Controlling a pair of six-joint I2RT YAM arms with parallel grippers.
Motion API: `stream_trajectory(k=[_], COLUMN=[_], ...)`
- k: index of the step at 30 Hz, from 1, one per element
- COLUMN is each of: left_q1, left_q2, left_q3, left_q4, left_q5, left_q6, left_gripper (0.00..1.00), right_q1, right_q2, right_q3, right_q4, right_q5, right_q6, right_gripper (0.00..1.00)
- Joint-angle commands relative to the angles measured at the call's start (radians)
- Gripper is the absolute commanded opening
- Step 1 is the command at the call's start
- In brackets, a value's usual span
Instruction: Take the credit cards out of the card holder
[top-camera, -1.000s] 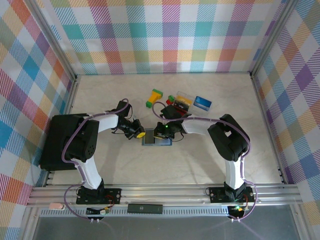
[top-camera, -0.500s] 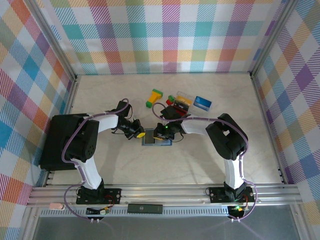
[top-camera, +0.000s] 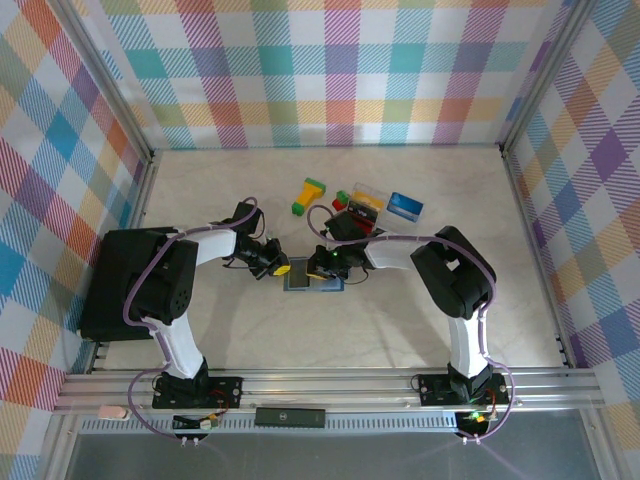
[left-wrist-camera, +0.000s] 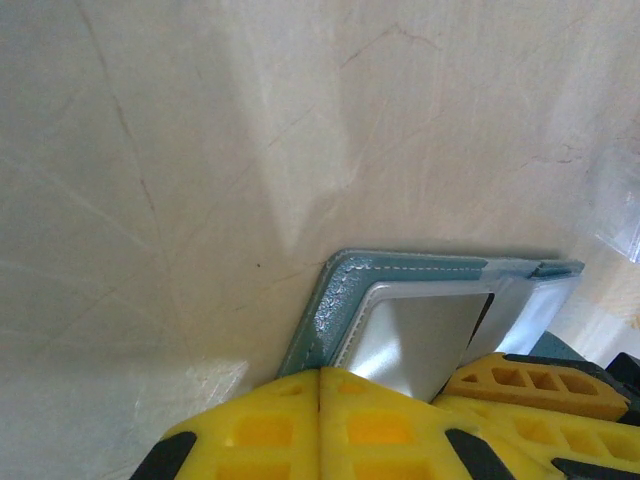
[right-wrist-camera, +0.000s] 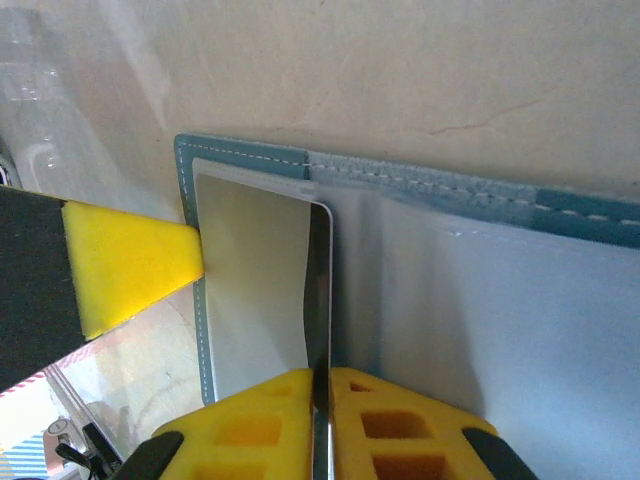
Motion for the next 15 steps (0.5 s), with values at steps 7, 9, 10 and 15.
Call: stream_trajectory(k=[7,9,10,15], left_q1=[0.002,0.002,0.002,0.002], left_q2=[0.016,0.009,0.007,-0.002], left_q3=[-0.036,-0.033,-0.028,-0.011], left_q4=[-0.076,-0.075,-0.077,-0.086], left_q5=[-0.095,-0.096,-0.093,-0.086], left_q6=[0.0,-0.008,-0.01,-0.011], left_gripper=[0.1,0.13,0.15,0.17], right_q1=[-0.008,-0.008,-0.008,-0.01], right_q2=[-0.026,-0.04,-0.047,-0.071], right_q3=[-0.035,-0.042,-0.046,-0.065], right_q4=[0.039,0.025,0.02,-0.011], right_q5=[0.011,0.032,0.044,0.098], right_q6=[-0.004,-0.012,-0.016,-0.025], right_gripper=[0.02,0.02,0.02,0.01])
